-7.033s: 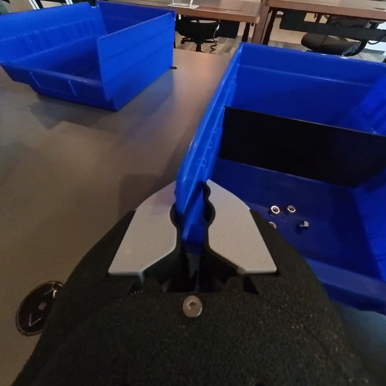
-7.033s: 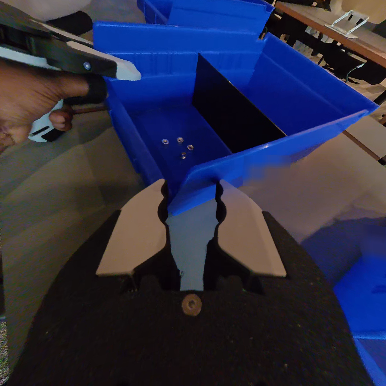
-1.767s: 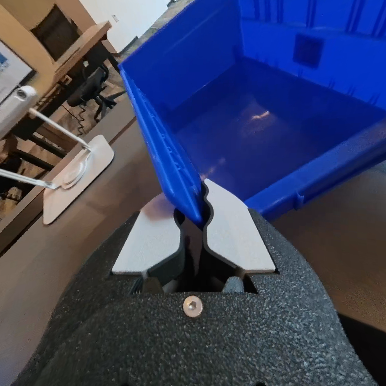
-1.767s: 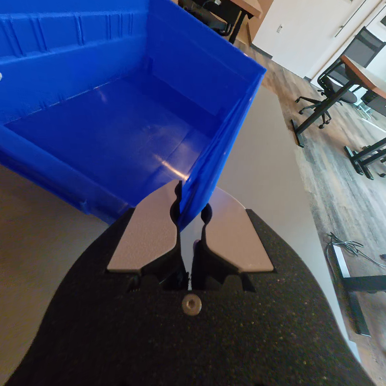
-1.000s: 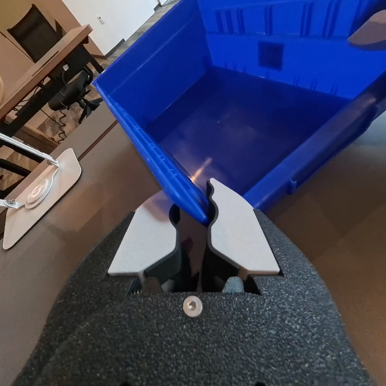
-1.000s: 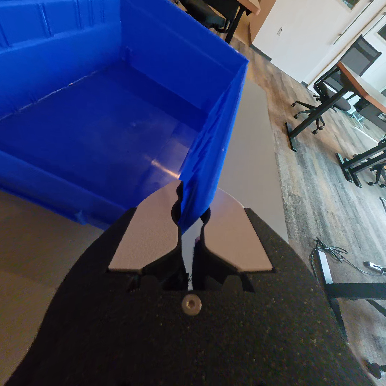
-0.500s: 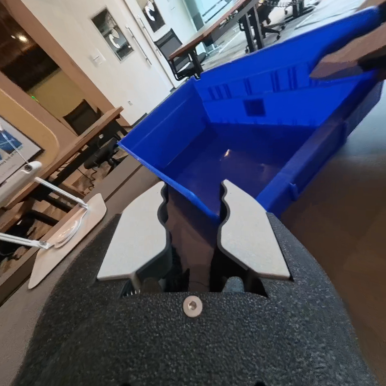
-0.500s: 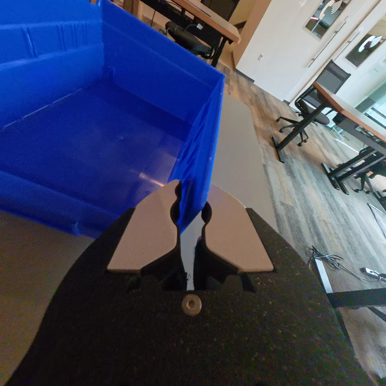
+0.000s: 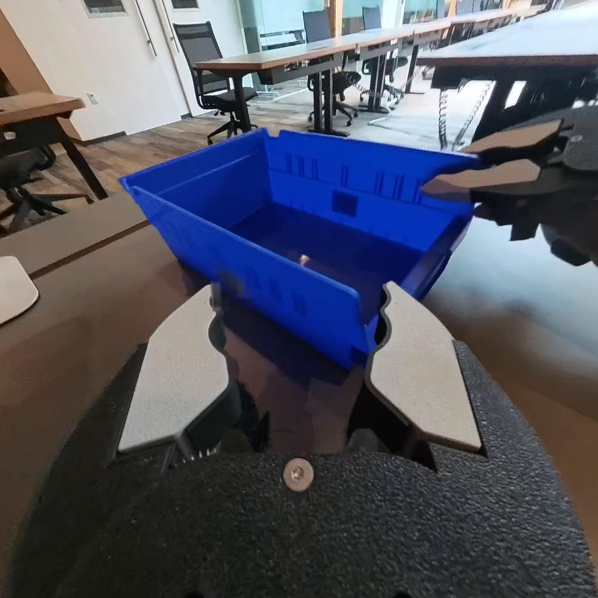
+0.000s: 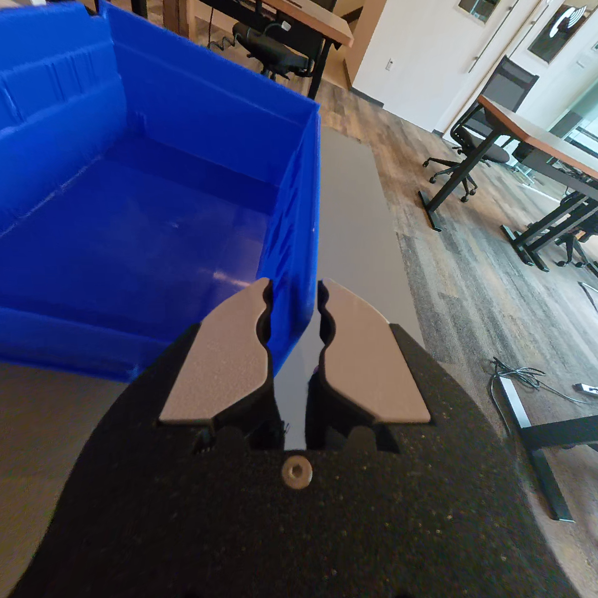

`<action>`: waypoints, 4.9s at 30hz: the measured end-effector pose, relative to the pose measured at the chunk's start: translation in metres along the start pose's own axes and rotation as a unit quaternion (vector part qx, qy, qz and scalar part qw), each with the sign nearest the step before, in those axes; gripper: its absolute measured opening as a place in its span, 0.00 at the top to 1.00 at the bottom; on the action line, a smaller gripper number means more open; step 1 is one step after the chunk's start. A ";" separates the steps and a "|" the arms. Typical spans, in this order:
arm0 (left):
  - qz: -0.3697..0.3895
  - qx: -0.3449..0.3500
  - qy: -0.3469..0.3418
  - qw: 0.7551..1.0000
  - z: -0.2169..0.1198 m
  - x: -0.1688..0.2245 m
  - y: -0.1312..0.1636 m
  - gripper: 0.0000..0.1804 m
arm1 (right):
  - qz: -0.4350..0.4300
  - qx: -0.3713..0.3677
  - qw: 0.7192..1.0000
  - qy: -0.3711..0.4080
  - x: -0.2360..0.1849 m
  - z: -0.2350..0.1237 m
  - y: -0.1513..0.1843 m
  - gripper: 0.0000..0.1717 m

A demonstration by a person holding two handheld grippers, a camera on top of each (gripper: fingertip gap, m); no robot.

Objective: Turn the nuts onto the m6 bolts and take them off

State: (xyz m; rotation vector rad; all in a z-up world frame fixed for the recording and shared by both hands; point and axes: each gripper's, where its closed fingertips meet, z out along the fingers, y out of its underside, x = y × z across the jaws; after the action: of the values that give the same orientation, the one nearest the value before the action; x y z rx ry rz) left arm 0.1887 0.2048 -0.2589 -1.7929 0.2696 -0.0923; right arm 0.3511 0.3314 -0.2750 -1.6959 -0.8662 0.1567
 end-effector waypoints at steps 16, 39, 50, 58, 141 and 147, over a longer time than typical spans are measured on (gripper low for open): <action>-0.018 0.381 -0.109 0.918 -0.215 -0.126 -0.092 1.00 | 0.072 0.206 0.976 -0.019 -0.053 -0.074 -0.104 0.39; -0.009 0.167 -0.383 0.909 -0.465 -0.347 0.015 0.66 | 0.027 0.202 0.969 -0.139 -0.255 -0.035 -0.237 0.45; -0.024 0.116 -0.333 0.936 -0.478 -0.408 -0.081 0.56 | -0.004 0.183 0.975 -0.125 -0.215 -0.024 -0.348 0.38; -0.029 0.100 -0.353 0.930 -0.473 -0.432 -0.094 0.57 | 0.019 0.180 0.981 -0.073 -0.188 0.004 -0.345 0.40; -0.321 -0.552 -0.220 0.737 -0.455 -0.567 0.246 0.90 | 0.028 0.160 0.977 -0.141 -0.199 0.044 -0.323 0.48; -0.323 -0.548 -0.218 0.740 -0.454 -0.567 0.246 0.92 | 0.033 0.163 0.976 -0.138 -0.194 0.042 -0.323 0.48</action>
State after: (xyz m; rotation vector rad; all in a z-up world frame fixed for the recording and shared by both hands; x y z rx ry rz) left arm -0.4870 -0.1478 -0.3423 -2.9376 -0.8493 0.0160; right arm 0.0415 0.2646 -0.0663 -1.4133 -0.9316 0.5600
